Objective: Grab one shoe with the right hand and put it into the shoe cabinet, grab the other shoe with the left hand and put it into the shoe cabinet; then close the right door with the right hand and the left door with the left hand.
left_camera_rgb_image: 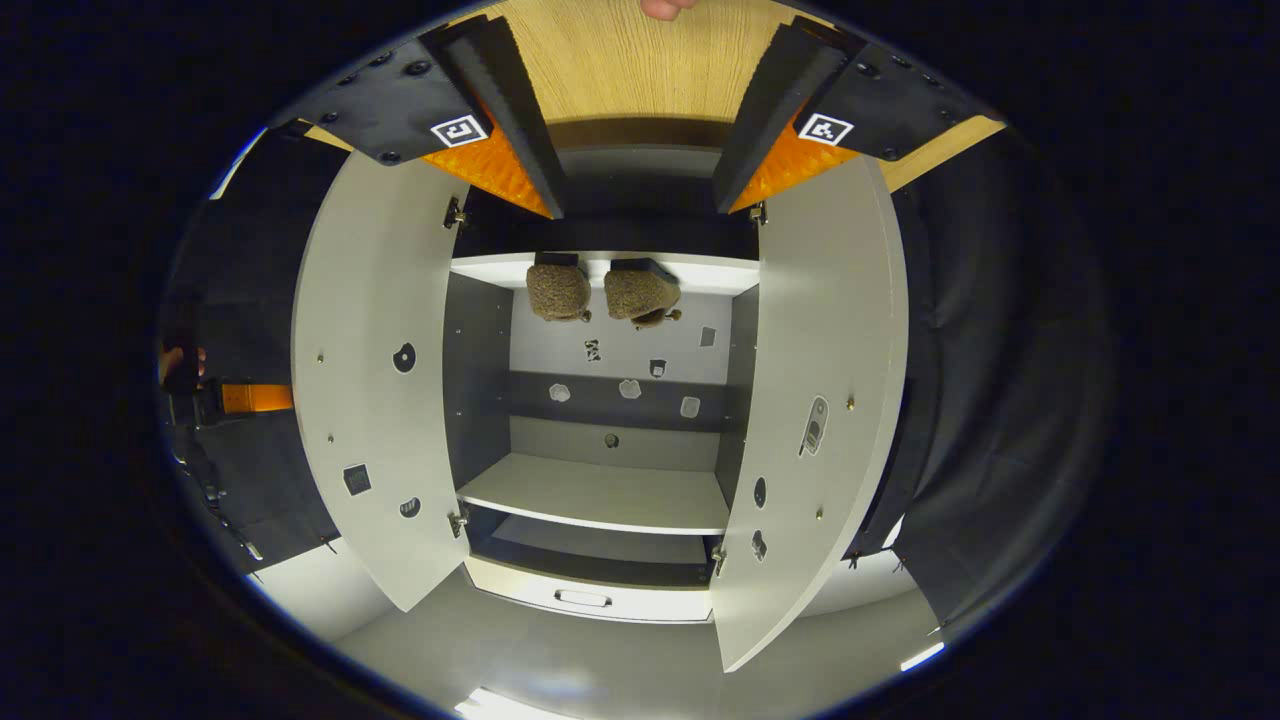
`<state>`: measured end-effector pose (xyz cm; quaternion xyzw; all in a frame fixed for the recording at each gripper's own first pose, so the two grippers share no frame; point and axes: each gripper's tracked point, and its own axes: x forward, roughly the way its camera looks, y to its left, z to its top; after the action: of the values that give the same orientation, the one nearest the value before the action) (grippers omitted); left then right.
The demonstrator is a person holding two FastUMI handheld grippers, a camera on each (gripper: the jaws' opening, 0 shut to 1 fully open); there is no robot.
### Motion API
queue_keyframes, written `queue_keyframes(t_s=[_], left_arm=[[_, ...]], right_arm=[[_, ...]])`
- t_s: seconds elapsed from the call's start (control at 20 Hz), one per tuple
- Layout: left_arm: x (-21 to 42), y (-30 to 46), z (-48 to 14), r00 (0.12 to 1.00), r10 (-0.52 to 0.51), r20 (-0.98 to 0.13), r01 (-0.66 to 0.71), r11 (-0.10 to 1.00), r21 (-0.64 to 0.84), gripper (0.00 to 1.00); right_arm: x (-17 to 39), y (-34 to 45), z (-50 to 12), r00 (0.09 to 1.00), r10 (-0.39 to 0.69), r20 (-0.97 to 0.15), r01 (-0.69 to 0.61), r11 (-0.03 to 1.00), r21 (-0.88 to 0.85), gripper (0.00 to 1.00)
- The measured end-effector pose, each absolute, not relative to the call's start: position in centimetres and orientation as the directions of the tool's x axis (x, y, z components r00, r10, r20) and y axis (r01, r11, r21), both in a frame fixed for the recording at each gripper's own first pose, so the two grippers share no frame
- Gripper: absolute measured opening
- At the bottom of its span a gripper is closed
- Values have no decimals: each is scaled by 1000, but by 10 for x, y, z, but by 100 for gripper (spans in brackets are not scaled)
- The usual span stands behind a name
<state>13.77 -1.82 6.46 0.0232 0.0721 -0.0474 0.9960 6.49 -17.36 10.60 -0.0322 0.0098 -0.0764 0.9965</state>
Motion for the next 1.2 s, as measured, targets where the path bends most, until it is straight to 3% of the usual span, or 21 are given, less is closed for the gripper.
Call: queue_keyframes(t_s=[0.65,0.85,1.2], left_arm=[[146,-25,61,985,-80,-155,88,995,46,94],[142,-28,63,985,-99,-142,107,993,55,97],[135,-20,69,987,-90,-132,95,995,38,97]], right_arm=[[91,-168,109,995,-95,-9,94,995,-40,91],[88,-138,111,997,-71,-14,70,997,-41,89],[101,-61,109,998,65,-22,-64,998,20,89]])
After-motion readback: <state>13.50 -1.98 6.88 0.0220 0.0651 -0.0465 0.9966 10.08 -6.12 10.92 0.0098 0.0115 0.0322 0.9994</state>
